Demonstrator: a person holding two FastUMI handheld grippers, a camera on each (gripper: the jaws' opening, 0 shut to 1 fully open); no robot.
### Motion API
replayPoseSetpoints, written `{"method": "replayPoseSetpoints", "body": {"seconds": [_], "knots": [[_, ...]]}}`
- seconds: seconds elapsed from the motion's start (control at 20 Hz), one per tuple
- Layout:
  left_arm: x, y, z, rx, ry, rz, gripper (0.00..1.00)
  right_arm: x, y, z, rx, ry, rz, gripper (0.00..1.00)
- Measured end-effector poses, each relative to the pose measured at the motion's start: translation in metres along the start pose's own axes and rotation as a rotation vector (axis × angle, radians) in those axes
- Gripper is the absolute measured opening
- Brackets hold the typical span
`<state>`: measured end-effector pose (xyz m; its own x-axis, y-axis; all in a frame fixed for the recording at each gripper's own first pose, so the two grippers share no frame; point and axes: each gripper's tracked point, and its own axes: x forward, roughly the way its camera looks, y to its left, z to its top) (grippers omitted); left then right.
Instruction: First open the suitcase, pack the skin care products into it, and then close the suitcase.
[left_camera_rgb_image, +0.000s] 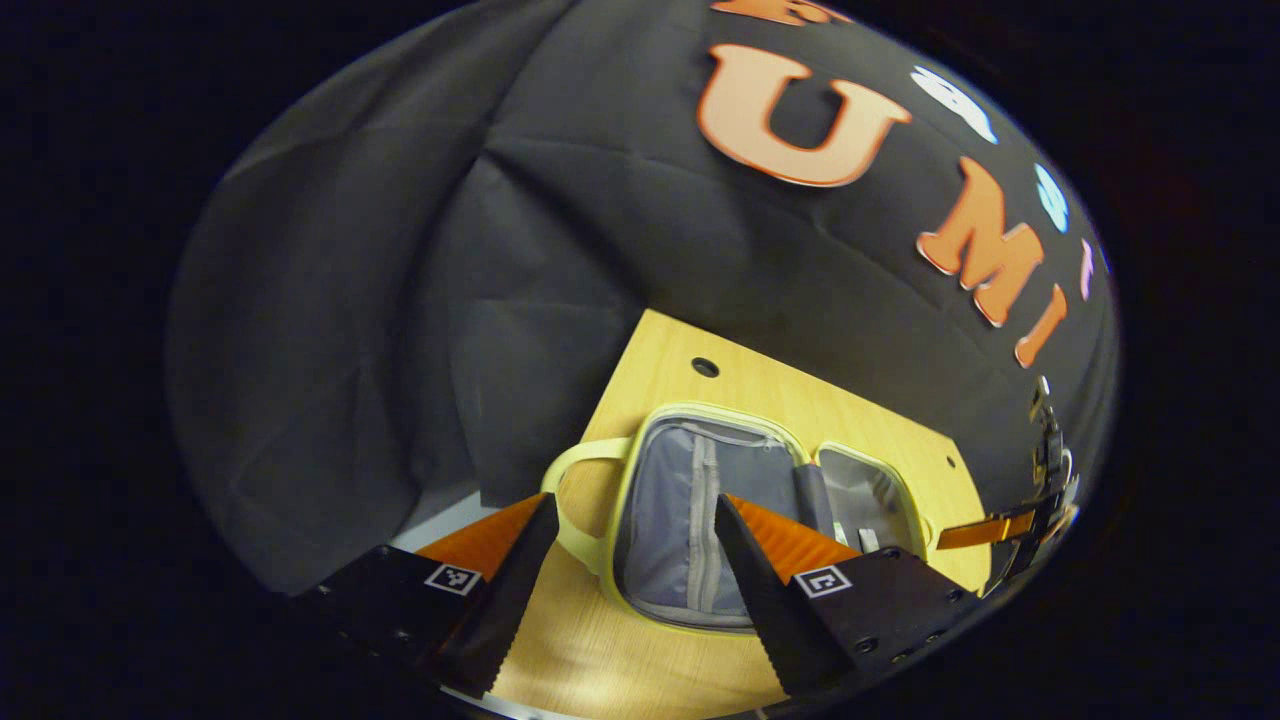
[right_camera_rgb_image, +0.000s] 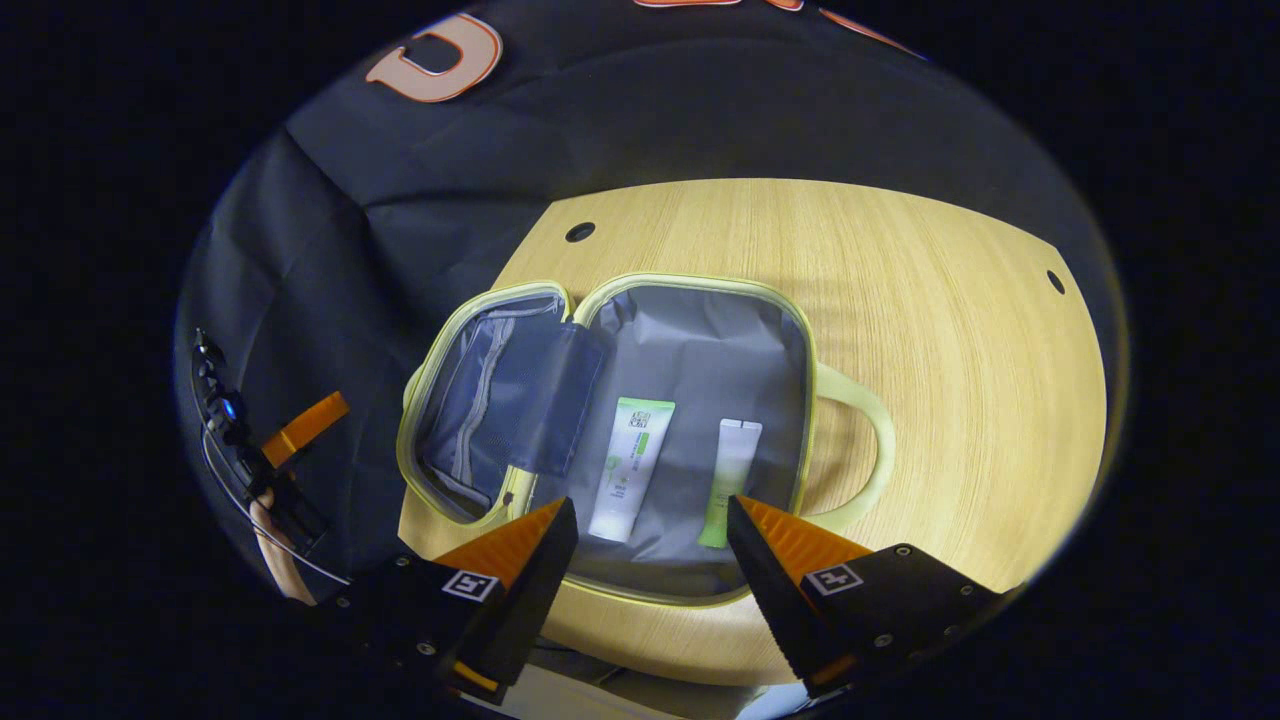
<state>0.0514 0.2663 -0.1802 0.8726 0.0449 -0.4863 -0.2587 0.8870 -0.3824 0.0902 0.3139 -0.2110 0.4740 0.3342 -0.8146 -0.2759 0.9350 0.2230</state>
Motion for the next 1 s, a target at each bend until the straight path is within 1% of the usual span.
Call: {"method": "replayPoseSetpoints", "body": {"seconds": [0.1,0.2,0.3,0.35,0.4,0.55,0.7,0.8,0.85,0.9,1.0], "knots": [[0.012,0.019,0.001,-0.092,0.015,-0.052,0.97,-0.004,-0.001,0.000,0.050,-0.012,0.001,0.96],[0.029,0.037,-0.010,-0.179,0.055,-0.081,0.97,-0.008,0.001,-0.002,0.090,-0.009,0.008,0.96],[0.053,0.058,-0.014,-0.260,0.083,-0.099,0.97,-0.011,-0.001,-0.002,0.098,-0.007,0.000,0.96],[0.063,0.066,-0.015,-0.300,0.093,-0.116,1.00,-0.012,-0.001,-0.002,0.101,-0.006,-0.004,0.96],[0.071,0.069,-0.017,-0.339,0.105,-0.149,0.97,-0.013,-0.001,-0.003,0.107,-0.004,-0.008,0.96],[0.096,0.071,-0.026,-0.463,0.132,-0.232,0.96,-0.015,-0.005,-0.006,0.128,0.013,-0.028,0.96],[0.114,0.072,-0.036,-0.545,0.161,-0.264,0.95,-0.014,-0.011,-0.007,0.149,0.022,-0.045,0.96],[0.116,0.067,-0.036,-0.584,0.153,-0.302,0.94,-0.013,-0.017,-0.008,0.162,0.026,-0.057,0.96],[0.118,0.070,-0.032,-0.593,0.142,-0.311,0.91,-0.012,-0.020,-0.009,0.171,0.029,-0.062,0.96],[0.121,0.066,-0.026,-0.612,0.126,-0.338,0.87,-0.011,-0.023,-0.009,0.181,0.032,-0.065,0.96],[0.124,0.058,-0.025,-0.650,0.142,-0.357,0.78,-0.009,-0.026,-0.011,0.199,0.036,-0.065,0.96]]}}
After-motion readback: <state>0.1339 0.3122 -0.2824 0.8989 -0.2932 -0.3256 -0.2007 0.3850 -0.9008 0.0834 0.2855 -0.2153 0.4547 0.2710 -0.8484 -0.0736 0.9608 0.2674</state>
